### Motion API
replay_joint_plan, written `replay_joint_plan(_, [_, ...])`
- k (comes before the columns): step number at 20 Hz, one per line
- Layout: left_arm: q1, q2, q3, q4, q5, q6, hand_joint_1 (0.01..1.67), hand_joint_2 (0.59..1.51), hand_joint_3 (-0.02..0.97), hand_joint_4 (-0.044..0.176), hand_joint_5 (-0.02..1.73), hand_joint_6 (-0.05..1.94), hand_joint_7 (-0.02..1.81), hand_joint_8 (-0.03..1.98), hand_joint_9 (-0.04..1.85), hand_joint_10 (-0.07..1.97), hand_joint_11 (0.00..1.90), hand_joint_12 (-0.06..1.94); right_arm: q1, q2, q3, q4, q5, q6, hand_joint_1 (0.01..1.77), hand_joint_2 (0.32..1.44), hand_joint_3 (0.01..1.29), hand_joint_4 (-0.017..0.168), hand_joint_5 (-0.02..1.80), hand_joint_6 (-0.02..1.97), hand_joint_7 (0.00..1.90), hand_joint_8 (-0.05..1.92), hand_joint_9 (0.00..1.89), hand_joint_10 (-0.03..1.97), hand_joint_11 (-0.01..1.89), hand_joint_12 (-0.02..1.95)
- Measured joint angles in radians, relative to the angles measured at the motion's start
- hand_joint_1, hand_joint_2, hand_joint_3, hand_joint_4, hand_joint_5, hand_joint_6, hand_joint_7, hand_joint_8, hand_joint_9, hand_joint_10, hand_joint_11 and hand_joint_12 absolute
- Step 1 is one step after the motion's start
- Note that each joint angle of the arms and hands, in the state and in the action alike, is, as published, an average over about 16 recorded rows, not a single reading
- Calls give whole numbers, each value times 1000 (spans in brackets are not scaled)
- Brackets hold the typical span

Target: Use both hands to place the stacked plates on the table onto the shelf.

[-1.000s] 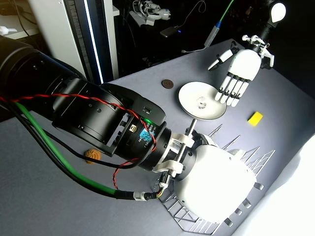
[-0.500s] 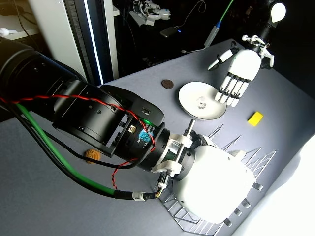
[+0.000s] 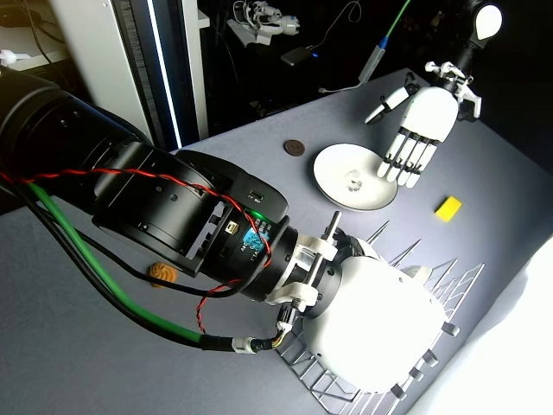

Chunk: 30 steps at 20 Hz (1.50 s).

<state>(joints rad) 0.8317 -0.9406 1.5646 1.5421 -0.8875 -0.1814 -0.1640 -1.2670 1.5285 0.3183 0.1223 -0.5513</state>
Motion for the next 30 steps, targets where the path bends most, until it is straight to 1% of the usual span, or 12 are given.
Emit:
replay_joint_plan(6, [5,-2,3,0,0,0,13,1120,21,3,14,12,-9,-18,21,1,13,10,10,1,-3,1,-4,1,1171,1031,17,-6,901,548,1060,33,1072,23,668,1179])
replay_joint_plan(14, [12,-3,5,-1,0,0,13,1121,20,3,14,11,-9,-18,22,2,13,9,37,11,-23,-14,-6,2,1145,1004,18,-2,896,120,1012,16,1005,25,526,1227])
replay_joint_plan(18, [20,-4,5,-4,1,0,13,1119,20,3,15,11,-10,-19,22,2,14,9,52,19,-41,-65,15,2,1142,1001,18,-2,901,86,1001,17,983,25,490,1232])
replay_joint_plan(22, [30,-4,5,-8,3,-1,13,1118,20,3,16,11,-10,-20,23,4,13,9,63,27,-59,-142,59,-7,1137,1000,18,-2,902,84,996,17,969,24,477,1232])
replay_joint_plan(26, [46,-6,5,-12,7,-7,13,1116,20,3,17,11,-11,-21,24,11,13,9,69,40,-86,-262,128,-28,1133,1002,18,-2,899,83,992,17,969,24,477,1233])
replay_joint_plan(30, [62,-8,5,-13,14,-15,13,1117,20,2,16,6,-11,-22,26,17,14,9,73,55,-133,-405,202,-81,1130,1005,18,-2,905,82,994,17,976,24,487,1224])
